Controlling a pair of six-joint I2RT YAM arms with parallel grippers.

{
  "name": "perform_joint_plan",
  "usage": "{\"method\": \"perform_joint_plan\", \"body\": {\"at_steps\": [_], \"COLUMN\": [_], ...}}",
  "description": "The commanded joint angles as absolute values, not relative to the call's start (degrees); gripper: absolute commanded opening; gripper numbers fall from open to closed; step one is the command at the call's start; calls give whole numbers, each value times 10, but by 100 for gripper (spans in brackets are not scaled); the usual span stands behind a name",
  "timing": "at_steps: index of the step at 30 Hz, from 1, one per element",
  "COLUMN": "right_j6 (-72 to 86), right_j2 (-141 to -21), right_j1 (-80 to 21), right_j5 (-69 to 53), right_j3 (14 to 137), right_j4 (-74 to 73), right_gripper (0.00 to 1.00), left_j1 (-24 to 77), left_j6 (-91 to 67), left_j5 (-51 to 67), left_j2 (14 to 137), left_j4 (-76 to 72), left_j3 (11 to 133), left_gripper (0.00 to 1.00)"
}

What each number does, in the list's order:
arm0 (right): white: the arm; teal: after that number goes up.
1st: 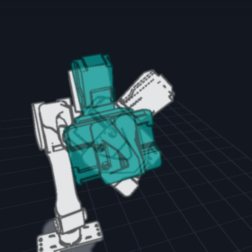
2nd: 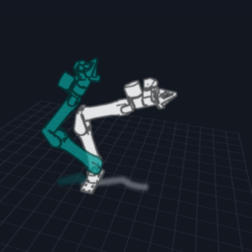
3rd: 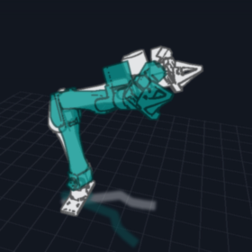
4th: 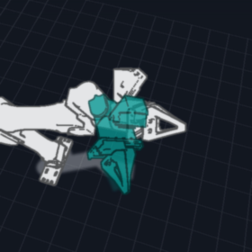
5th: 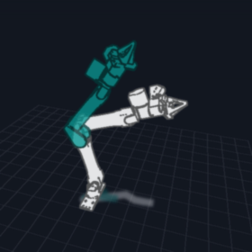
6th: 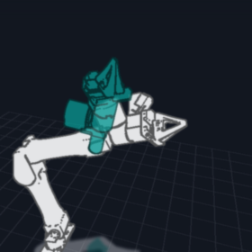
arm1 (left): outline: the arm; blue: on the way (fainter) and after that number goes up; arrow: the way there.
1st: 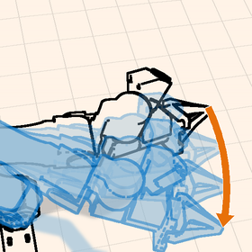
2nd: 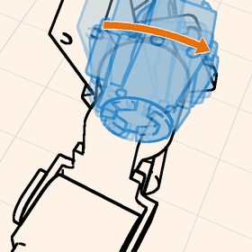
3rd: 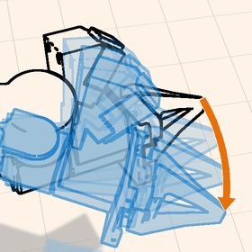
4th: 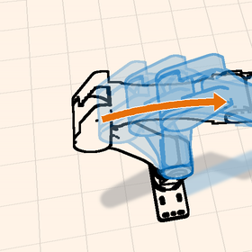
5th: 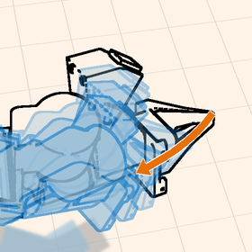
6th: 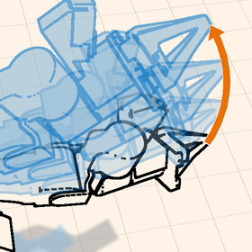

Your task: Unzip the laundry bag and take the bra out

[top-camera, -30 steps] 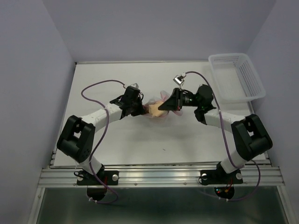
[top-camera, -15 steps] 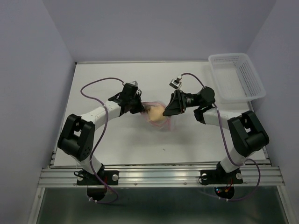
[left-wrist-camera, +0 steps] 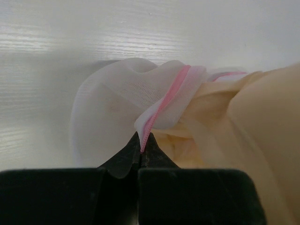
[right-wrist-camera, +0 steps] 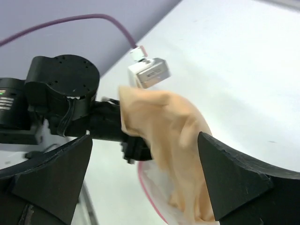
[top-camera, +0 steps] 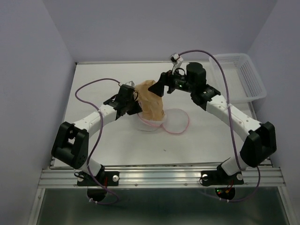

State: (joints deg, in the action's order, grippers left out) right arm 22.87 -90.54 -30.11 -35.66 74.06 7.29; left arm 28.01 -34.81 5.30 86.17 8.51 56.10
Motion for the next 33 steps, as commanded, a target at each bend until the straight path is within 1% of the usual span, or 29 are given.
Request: {"method": "perform_joint_plan", "body": {"at_steps": [1,3,7,10,12,14,19,23,25,27,28,30,31,33], "right_j6": [40,49,55,56,67,70,142,179,186,185,185,182,178,170], "right_j2": [-839,-830,-812,-822,-849,-873,-976,-1029,-1043,-1056,-1060,-1059,-1056,-1042], "right_j1": [-308,-308,-308,-308,-308,-308,-308,-315,-322,-335,-335,-341,-347,-353], "right_j5": [-51,-27,-37,-38,-44,-85,-153,-215,-220,-204,-187,-160,-142,-88], "right_j3": [759,744,729,723,723,726,765,786,790,790,789,789,789,791], "right_j4": [-156,-155,-154,-162,-161,-151,-134,-105,-102,-101,-98,-99,-98,-100], "right_gripper": [100,100,100,100,100,100,100,100,97,89,68,48,35,29], "left_j1": [282,282,282,283,284,286,288,290,291,290,291,291,291,291], "left_j6": [-346,-347,-346,-343,-341,-338,-334,-337,-337,-337,-336,-335,-335,-334], "left_j5": [44,40,38,41,42,40,41,44,45,46,45,47,47,47], "left_j2": [837,833,828,826,826,825,826,833,836,836,836,836,836,836], "left_j4": [83,84,84,81,80,80,79,77,77,77,77,77,77,76], "left_j3": [556,555,550,547,544,541,534,533,533,535,537,538,538,538], "left_gripper": [0,0,0,0,0,0,0,0,0,0,0,0,0,0]}}
